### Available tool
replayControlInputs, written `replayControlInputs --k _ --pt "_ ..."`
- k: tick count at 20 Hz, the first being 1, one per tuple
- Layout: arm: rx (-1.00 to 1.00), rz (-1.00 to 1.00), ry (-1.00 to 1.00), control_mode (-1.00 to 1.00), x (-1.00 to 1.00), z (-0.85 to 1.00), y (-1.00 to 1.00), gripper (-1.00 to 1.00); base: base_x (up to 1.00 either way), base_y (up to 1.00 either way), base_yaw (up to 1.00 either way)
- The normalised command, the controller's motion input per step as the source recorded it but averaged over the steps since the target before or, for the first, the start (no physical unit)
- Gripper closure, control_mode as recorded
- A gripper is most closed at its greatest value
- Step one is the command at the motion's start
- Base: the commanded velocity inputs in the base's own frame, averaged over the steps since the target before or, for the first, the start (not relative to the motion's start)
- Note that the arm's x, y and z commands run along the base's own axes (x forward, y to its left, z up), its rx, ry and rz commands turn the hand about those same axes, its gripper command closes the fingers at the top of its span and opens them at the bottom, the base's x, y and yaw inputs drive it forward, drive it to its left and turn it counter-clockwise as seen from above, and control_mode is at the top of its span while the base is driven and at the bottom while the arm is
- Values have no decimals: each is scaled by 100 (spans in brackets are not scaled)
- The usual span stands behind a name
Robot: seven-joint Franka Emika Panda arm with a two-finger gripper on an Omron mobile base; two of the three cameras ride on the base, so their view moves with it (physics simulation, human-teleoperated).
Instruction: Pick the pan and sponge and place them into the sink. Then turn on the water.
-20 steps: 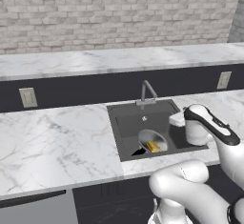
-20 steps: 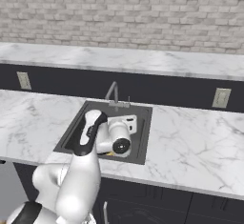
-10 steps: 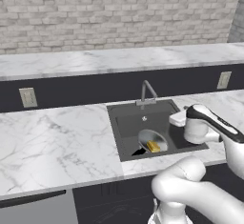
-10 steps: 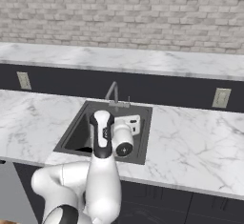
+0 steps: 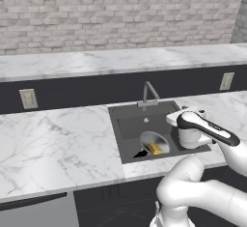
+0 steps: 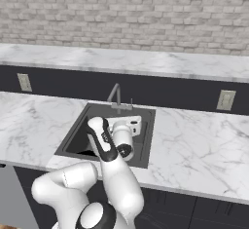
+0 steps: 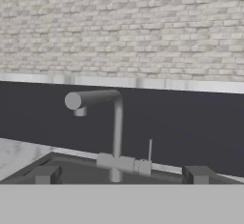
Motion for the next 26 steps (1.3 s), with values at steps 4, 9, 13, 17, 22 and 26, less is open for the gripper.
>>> replayControlInputs --k 4,9,13,17,22,26 --pt "2 0 -5 -100 22 -5 -13 -100 0 0 0" --pt "5 2 -1 -100 29 0 -13 -100 0 0 0" --pt "6 7 1 -100 29 0 -14 -100 0 0 0" --pt "5 7 5 -100 28 1 -9 -100 0 0 0" --pt "1 7 7 -100 23 0 -7 -100 0 0 0" --pt "0 5 2 -100 19 -4 -6 -100 0 0 0"
